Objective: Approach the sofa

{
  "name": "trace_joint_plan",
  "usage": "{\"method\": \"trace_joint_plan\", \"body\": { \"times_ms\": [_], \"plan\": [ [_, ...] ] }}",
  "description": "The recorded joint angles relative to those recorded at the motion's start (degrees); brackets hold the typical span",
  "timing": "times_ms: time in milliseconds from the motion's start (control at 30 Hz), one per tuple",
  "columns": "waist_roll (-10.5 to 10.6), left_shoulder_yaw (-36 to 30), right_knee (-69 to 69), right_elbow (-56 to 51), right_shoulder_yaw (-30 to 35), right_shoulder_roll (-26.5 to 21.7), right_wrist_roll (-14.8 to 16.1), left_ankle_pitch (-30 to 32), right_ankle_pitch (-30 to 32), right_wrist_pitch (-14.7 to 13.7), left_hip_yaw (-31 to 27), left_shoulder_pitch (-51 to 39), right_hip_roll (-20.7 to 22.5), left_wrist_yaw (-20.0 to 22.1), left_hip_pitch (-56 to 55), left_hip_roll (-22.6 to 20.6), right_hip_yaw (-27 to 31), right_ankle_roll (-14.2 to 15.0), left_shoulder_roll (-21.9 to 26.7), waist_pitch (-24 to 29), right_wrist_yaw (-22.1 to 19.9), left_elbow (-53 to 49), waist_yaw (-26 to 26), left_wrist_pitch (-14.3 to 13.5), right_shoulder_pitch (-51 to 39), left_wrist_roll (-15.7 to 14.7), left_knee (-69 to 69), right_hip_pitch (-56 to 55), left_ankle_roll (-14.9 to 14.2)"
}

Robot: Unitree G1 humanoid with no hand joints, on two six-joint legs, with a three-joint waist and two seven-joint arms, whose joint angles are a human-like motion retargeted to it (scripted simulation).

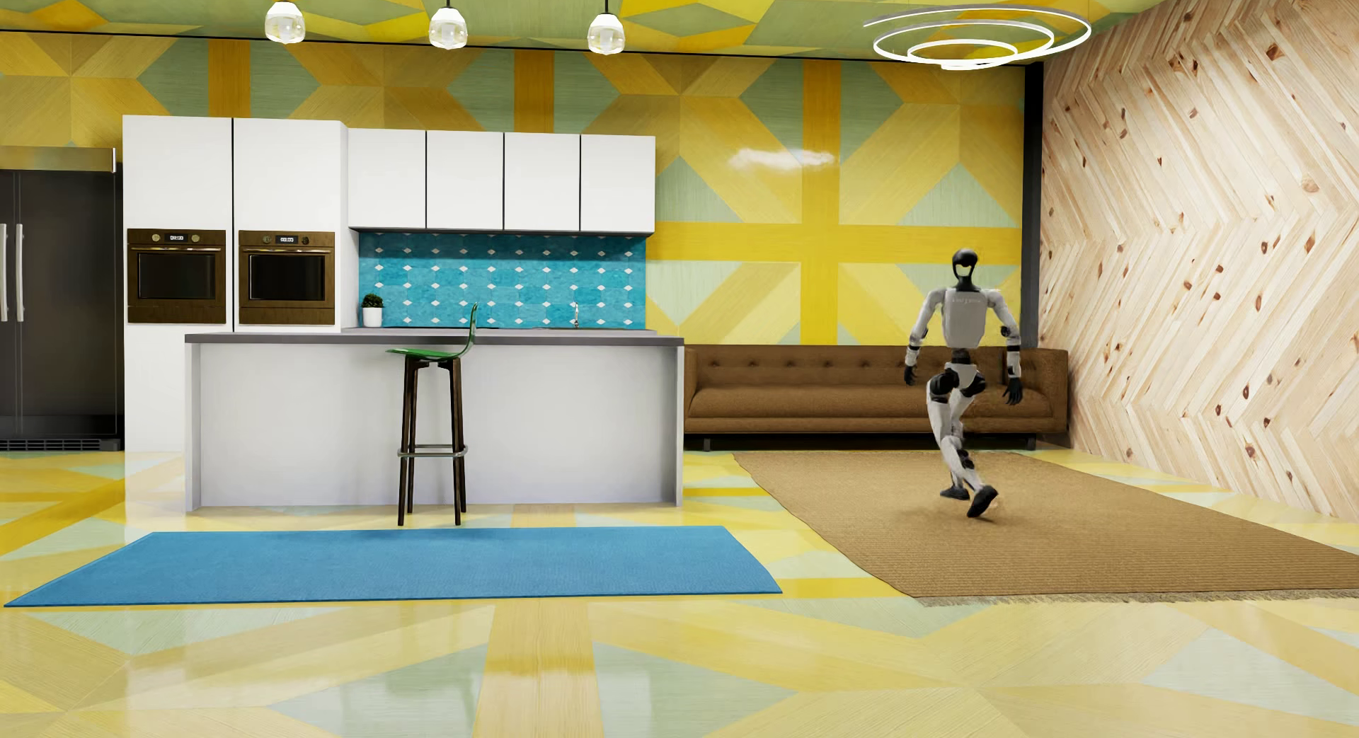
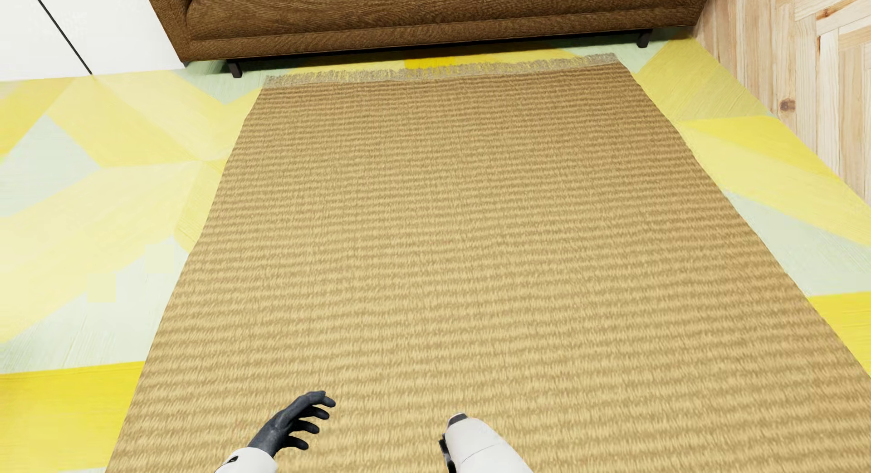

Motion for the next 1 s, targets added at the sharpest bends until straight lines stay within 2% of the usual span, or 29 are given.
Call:
{"method": "trace_joint_plan", "body": {
  "times_ms": [33, 67, 100, 133, 167, 200, 233, 267, 300, 333, 367, 400, 433, 467, 500, 533, 567, 600, 633, 667, 700, 733, 800, 833, 867, 900, 933, 967, 1000],
  "plan": [
    [0.3, -0.4, 3.8, 1.8, 0.2, 0.5, 0.0, 9.2, -2.8, 0.0, 0.0, 1.6, 1.5, 0.0, -3.4, 1.2, 0.0, 0.0, -0.6, 0.5, 0.0, 2.2, 1.7, 0.0, -2.0, 0.0, 10.9, 2.9, 0.0],
    [-0.4, -3.5, 4.8, 0.3, -1.3, 1.5, 0.0, 15.8, -6.3, 0.0, 0.0, 2.3, 2.5, 0.0, -10.8, -0.5, 0.0, 0.0, -0.3, 0.1, 0.0, 4.5, 3.8, 0.0, -2.5, 0.0, 26.2, 5.9, 0.0],
    [0.1, -7.1, 2.7, -2.3, -2.2, 2.0, 0.0, 15.2, -7.2, 0.0, 0.0, 2.6, 4.8, 0.0, -17.0, -0.3, 0.0, 0.0, -0.6, 0.9, 0.0, 7.6, 8.2, 0.0, -3.4, 0.0, 38.3, 11.3, 0.0],
    [-1.1, -10.5, -0.4, -5.3, -3.4, 2.5, 0.0, 14.0, -6.9, 0.0, 0.0, 3.8, 5.6, 0.0, -22.2, -2.3, 0.0, 0.0, -1.1, 1.5, 0.0, 11.0, 13.0, 0.0, -4.8, 0.0, 44.3, 16.9, 0.0],
    [-2.6, -10.8, -3.6, -9.0, -5.2, 3.2, 0.0, 14.0, -6.8, 0.0, 0.0, 6.8, 5.9, 0.0, -29.0, -3.8, 0.0, 0.0, -1.1, 1.3, 0.0, 11.8, 17.4, 0.0, -6.7, 0.0, 46.5, 21.5, 0.0],
    [-4.2, -9.9, -7.4, -13.2, -5.7, 3.6, 0.0, 15.6, -6.8, 0.0, 0.0, 10.7, 5.9, 0.0, -33.9, -5.4, 0.0, 0.0, -1.0, 1.6, 0.0, 12.5, 21.0, 0.0, -8.2, 0.0, 42.6, 27.7, 0.0],
    [-4.2, -15.3, -10.6, -17.0, -8.1, 3.3, 0.0, 19.8, -7.1, 0.0, 0.0, 10.7, 5.6, 0.0, -37.8, -6.4, 0.0, 0.0, -3.1, 1.9, 0.0, 22.1, 23.5, 0.0, -9.9, 0.0, 33.3, 33.2, 0.0],
    [-4.9, -19.0, -13.4, -21.7, -10.3, 3.4, 0.0, 25.2, -7.4, 0.0, 0.0, 13.7, 5.0, 0.0, -41.1, -7.0, 0.0, 0.0, -1.9, 1.9, 0.0, 21.7, 26.1, 0.0, -11.5, 0.0, 21.1, 38.5, 0.0],
    [-5.1, -21.1, -15.7, -25.2, -10.5, 3.2, 0.0, 27.5, -8.7, 0.0, 0.0, 16.1, 4.3, 0.0, -43.7, -7.1, 0.0, 0.0, -1.8, 1.5, 0.0, 23.3, 28.2, 0.0, -13.1, 0.0, 8.8, 42.9, 0.0],
    [-4.4, -22.5, -16.8, -28.4, -12.2, 2.5, 0.0, 19.4, -10.7, 0.0, 0.0, 18.0, 3.9, 0.0, -44.9, -6.4, 0.0, 0.0, -2.1, 1.2, 0.0, 24.7, 30.0, 0.0, -15.3, 0.0, -2.5, 46.8, 0.0],
    [-3.9, -24.6, -16.9, -30.7, -12.9, 1.8, 0.0, 2.0, -12.9, 0.0, 0.0, 19.8, 3.4, 0.0, -46.4, -5.6, 0.0, 0.0, -2.0, 0.6, 0.0, 25.2, 32.0, 0.0, -17.1, 0.0, -8.7, 49.4, 0.0],
    [-3.6, -25.4, -16.3, -32.0, -14.4, 1.3, 0.0, -9.5, -15.1, 0.0, 0.0, 21.3, 2.3, 0.0, -48.0, -4.8, 0.0, 0.0, -2.2, 0.2, 0.0, 25.7, 33.7, 0.0, -18.3, 0.0, -7.2, 51.3, 0.0],
    [-3.6, -26.7, -14.9, -32.1, -15.5, 1.3, 0.0, -9.8, -14.9, 0.0, 0.0, 22.5, 1.1, 0.0, -49.4, -5.0, 0.0, 0.0, -2.3, 0.4, 0.0, 26.4, 35.7, 0.0, -18.9, 0.0, -7.6, 53.2, 0.0],
    [-4.3, -27.6, -13.4, -30.3, -16.7, 1.8, 0.0, 0.5, -12.2, 0.0, 0.0, 23.2, -0.3, 0.0, -50.5, -6.0, 0.0, 0.0, -2.3, 0.7, 0.0, 27.3, 36.9, 0.0, -18.7, 0.0, -6.4, 55.7, 0.0],
    [-5.1, -28.4, -9.8, -28.0, -17.3, 2.6, 0.0, 15.5, -5.0, 0.0, 0.0, 23.4, -1.3, 0.0, -52.6, -7.8, 0.0, 0.0, -2.6, -0.4, 0.0, 28.0, 36.5, 0.0, -17.8, 0.0, -3.9, 55.5, 0.0],
    [-7.0, -29.9, -0.7, -23.1, -16.5, 4.0, 0.0, 23.1, 6.3, 0.0, 0.0, 22.8, -4.0, 0.0, -52.9, -10.5, 0.0, 0.0, -2.6, -0.7, 0.0, 29.0, 35.5, 0.0, -16.6, 0.0, 0.9, 53.0, 0.0],
    [-7.4, -29.5, 9.1, -17.5, -14.9, 5.1, 0.0, 22.9, 15.9, 0.0, 0.0, 21.7, -4.9, 0.0, -49.7, -12.2, 0.0, 0.0, -2.4, 0.0, 0.0, 28.9, 34.1, 0.0, -15.3, 0.0, 4.1, 50.4, 0.0],
    [-6.7, -28.6, 21.3, -12.8, -11.9, 4.5, 0.0, 21.5, 15.2, 0.0, 0.0, 19.5, -4.8, 0.0, -46.3, -13.7, 0.0, 0.0, -3.1, 0.6, 0.0, 27.9, 32.7, 0.0, -14.6, 0.0, 4.5, 43.7, 0.0],
    [-6.9, -26.7, 31.1, -7.9, -8.4, 5.2, 0.0, 18.6, 6.1, 0.0, 0.0, 17.8, -5.7, 0.0, -40.6, -14.9, 0.0, 0.0, -2.3, 1.8, 0.0, 25.0, 30.1, 0.0, -14.9, 0.0, 3.0, 37.9, 0.0],
    [-5.5, -24.8, 35.6, -4.2, -6.3, 5.0, 0.0, 15.5, -2.7, 0.0, 0.0, 15.7, -4.8, 0.0, -35.3, -15.0, 0.0, 0.0, -2.4, 1.9, 0.0, 22.5, 25.6, 0.0, -13.7, 0.0, 1.6, 33.0, 0.0],
    [-4.4, -23.7, 35.5, -1.5, -4.5, 4.8, 0.0, 12.5, -6.9, 0.0, 0.0, 12.9, -4.4, 0.0, -30.1, -14.5, 0.0, 0.0, -2.1, 1.8, 0.0, 20.2, 21.7, 0.0, -11.8, 0.0, -0.3, 28.5, 0.0],
    [-3.4, -20.9, 31.2, -0.4, -4.0, 4.5, 0.0, 8.6, -8.6, 0.0, 0.0, 10.5, -3.7, 0.0, -25.3, -13.6, 0.0, 0.0, -1.4, 1.6, 0.0, 16.2, 18.2, 0.0, -9.4, 0.0, -2.5, 24.0, 0.0],
    [-2.0, -14.1, 12.5, 0.7, -2.8, 3.3, 0.0, 1.2, -6.4, 0.0, 0.0, 6.0, -3.2, 0.0, -16.2, -11.1, 0.0, 0.0, -0.2, 0.9, 0.0, 9.4, 12.7, 0.0, -4.4, 0.0, -6.7, 19.2, 0.0],
    [-2.3, -10.8, 1.2, 0.6, -2.9, 2.9, 0.0, -3.0, -2.0, 0.0, 0.0, 3.6, -4.1, 0.0, -11.0, -11.0, 0.0, 0.0, 0.1, 0.6, 0.0, 7.3, 11.5, 0.0, -2.4, 0.0, -9.6, 18.1, 0.0],
    [-2.6, -6.3, -9.8, 0.7, -2.6, 2.5, 0.0, -6.2, 5.2, 0.0, 0.0, 1.1, -4.4, 0.0, -9.2, -10.8, 0.0, 0.0, 0.2, -0.5, 0.0, 5.2, 9.7, 0.0, -1.4, 0.0, -10.2, 16.1, 0.0],
    [-2.5, -3.3, -13.4, 0.7, -2.4, 2.3, 0.0, -8.3, 25.0, 0.0, 0.0, -1.1, -4.7, 0.0, -7.6, -9.9, 0.0, 0.0, 0.5, -1.5, 0.0, 3.3, 8.5, 0.0, -0.8, 0.0, -10.2, 14.7, 0.0],
    [-2.5, -0.7, -38.8, 1.5, -2.2, 2.4, 0.0, -9.1, 36.8, 0.0, 0.0, -2.6, -4.9, 0.0, -7.2, -8.7, 0.0, 0.0, 0.9, -2.0, 0.0, 1.2, 6.8, 0.0, -0.7, 0.0, -9.2, 13.3, 0.0],
    [-2.6, -0.4, -16.8, 2.6, -4.3, 2.9, 0.0, -8.4, 36.8, 0.0, 0.0, -3.4, -4.7, 0.0, -4.7, -8.8, 0.0, 0.0, 0.9, -2.7, 0.0, 1.0, 7.0, 0.0, -0.2, 0.0, -8.7, 10.6, 0.0],
    [-2.3, 0.8, -12.6, 3.3, -5.2, 3.4, 0.0, -6.0, 21.6, 0.0, 0.0, -2.6, -3.4, 0.0, -3.4, -6.9, 0.0, 0.0, 0.8, -2.7, 0.0, 0.0, 5.8, 0.0, -0.3, 0.0, -6.0, 10.2, 0.0]
  ]
}}
